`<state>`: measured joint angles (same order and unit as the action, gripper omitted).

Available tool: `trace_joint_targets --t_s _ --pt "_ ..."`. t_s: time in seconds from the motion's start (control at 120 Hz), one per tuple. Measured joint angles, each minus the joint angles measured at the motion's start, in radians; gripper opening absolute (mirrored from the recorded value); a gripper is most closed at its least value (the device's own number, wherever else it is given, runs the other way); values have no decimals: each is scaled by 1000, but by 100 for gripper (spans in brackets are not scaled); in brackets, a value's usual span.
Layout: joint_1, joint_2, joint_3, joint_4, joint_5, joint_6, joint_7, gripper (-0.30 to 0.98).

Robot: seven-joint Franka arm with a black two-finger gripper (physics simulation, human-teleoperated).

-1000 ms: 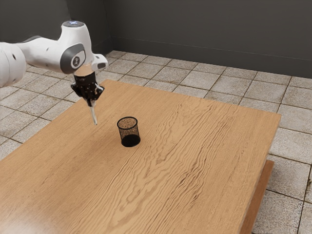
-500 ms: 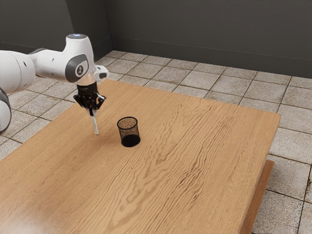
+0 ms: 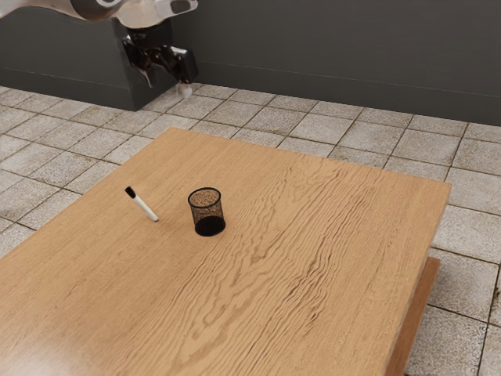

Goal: Take the marker out of the pen holder and place it to the left of the pen holder.

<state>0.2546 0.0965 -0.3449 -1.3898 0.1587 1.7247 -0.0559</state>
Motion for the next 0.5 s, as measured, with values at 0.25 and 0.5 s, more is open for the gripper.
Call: trace_joint_targets --t_s 0.25,0.5 --pt "-385 -84 239 -60 5 -171 62 65" --pt "-462 -88 257 -78 5 -199 102 68"
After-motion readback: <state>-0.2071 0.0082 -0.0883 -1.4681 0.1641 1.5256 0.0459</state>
